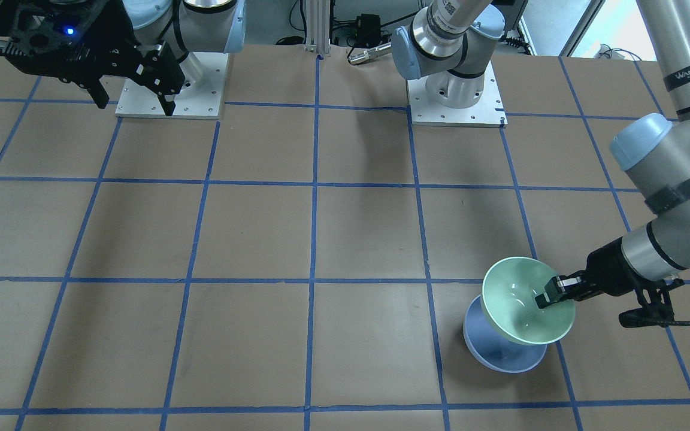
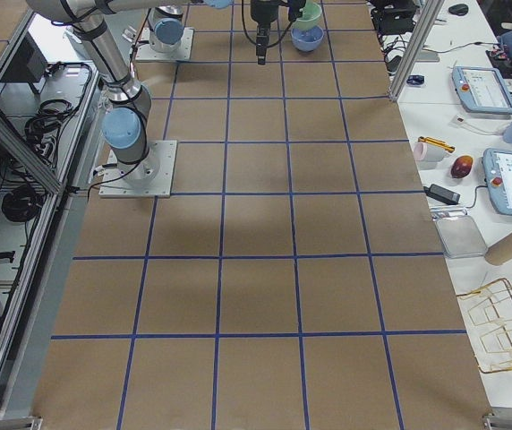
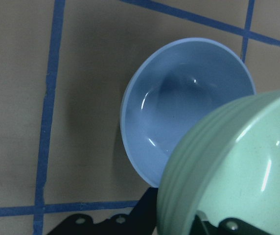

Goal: Stack green bowl on blue bowl
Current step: 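Lower the green bowl into the blue bowl and open the left gripper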

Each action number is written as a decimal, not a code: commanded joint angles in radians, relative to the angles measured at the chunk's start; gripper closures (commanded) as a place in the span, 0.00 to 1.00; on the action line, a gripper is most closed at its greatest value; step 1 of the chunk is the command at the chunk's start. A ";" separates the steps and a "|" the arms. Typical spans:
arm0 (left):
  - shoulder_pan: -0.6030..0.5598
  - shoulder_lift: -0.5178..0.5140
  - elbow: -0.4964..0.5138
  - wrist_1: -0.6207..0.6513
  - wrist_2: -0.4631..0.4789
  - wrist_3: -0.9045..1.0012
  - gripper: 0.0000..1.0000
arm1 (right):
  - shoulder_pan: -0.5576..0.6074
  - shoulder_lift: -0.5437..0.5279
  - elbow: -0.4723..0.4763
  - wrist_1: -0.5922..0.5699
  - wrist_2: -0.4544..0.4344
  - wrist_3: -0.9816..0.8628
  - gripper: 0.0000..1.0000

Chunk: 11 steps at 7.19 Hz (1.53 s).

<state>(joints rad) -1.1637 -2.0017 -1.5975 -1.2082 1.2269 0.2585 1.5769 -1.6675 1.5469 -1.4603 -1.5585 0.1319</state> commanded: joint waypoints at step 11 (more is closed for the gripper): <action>-0.033 -0.040 0.048 -0.013 0.016 -0.058 0.08 | 0.000 0.000 -0.001 0.000 0.000 0.000 0.00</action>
<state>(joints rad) -1.1952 -2.0510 -1.5504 -1.2070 1.2379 0.2025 1.5769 -1.6675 1.5471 -1.4602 -1.5585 0.1319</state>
